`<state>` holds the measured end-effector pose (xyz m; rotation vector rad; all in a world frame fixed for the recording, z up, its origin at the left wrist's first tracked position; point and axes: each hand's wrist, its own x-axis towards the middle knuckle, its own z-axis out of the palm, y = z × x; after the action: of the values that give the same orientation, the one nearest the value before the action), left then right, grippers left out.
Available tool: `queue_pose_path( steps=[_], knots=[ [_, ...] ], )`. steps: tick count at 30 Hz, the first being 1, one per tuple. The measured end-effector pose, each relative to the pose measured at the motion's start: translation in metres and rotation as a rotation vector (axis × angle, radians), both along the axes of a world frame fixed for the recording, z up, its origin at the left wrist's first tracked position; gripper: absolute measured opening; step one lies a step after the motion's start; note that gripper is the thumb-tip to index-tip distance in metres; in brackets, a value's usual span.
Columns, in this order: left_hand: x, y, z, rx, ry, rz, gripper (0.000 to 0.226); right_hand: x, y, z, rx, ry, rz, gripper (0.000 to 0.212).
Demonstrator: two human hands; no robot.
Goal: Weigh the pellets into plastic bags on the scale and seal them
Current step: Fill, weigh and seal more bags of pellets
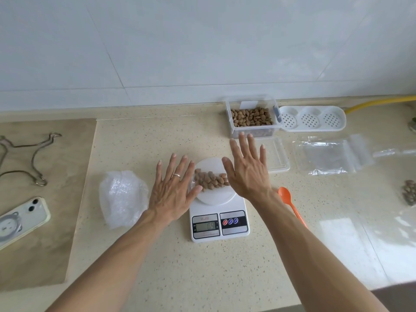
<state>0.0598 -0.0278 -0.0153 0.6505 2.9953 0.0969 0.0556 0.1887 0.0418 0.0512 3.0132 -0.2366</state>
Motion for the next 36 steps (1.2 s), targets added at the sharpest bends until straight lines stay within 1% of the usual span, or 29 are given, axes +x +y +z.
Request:
queue_pose_path(
  steps=[7,13,16,18,20,21,23,26,28,30,32,34,35,36],
  knots=[
    [-0.005,0.003,0.0,-0.015,-0.007,-0.01,0.073,-0.001,0.004,0.0,-0.024,-0.015,-0.01,0.062],
    [-0.017,0.012,0.004,-0.008,0.002,-0.034,0.072,0.0,0.014,0.0,-0.102,0.006,-0.037,0.061],
    [-0.032,0.026,0.012,0.011,0.004,-0.06,0.075,0.003,0.025,0.0,-0.263,0.036,-0.175,0.057],
    [-0.044,0.041,0.021,0.014,-0.01,-0.091,0.077,0.007,0.037,-0.001,-0.461,0.078,-0.368,0.054],
    [-0.055,0.061,0.028,0.019,-0.044,-0.125,0.072,0.011,0.053,0.001,-0.701,0.118,-0.617,0.049],
    [-0.06,0.071,0.031,0.033,-0.059,-0.139,0.067,0.014,0.06,0.001,-0.788,0.126,-0.724,0.046],
    [-0.068,0.092,0.033,0.081,-0.068,-0.165,0.057,0.021,0.073,-0.001,-0.84,0.068,-0.845,0.041],
    [-0.078,0.119,0.033,0.094,-0.127,-0.18,0.045,0.033,0.082,-0.013,-0.828,-0.132,-0.869,0.041],
    [-0.081,0.134,0.036,0.075,-0.218,-0.153,0.043,0.04,0.083,-0.021,-0.888,-0.267,-0.868,0.045],
    [-0.081,0.143,0.038,0.066,-0.3,-0.118,0.043,0.044,0.08,-0.025,-0.959,-0.359,-0.854,0.041],
    [-0.081,0.148,0.041,0.098,-0.37,-0.068,0.046,0.045,0.074,-0.024,-1.012,-0.383,-0.853,0.03],
    [-0.081,0.15,0.049,0.156,-0.413,-0.034,0.048,0.044,0.073,-0.019,-1.066,-0.337,-0.852,0.011],
    [-0.082,0.15,0.055,0.212,-0.433,-0.02,0.048,0.043,0.073,-0.015,-1.101,-0.303,-0.839,0.005],
    [-0.083,0.15,0.063,0.286,-0.451,-0.007,0.048,0.042,0.075,-0.011,-1.148,-0.261,-0.828,0.005]
  ],
)
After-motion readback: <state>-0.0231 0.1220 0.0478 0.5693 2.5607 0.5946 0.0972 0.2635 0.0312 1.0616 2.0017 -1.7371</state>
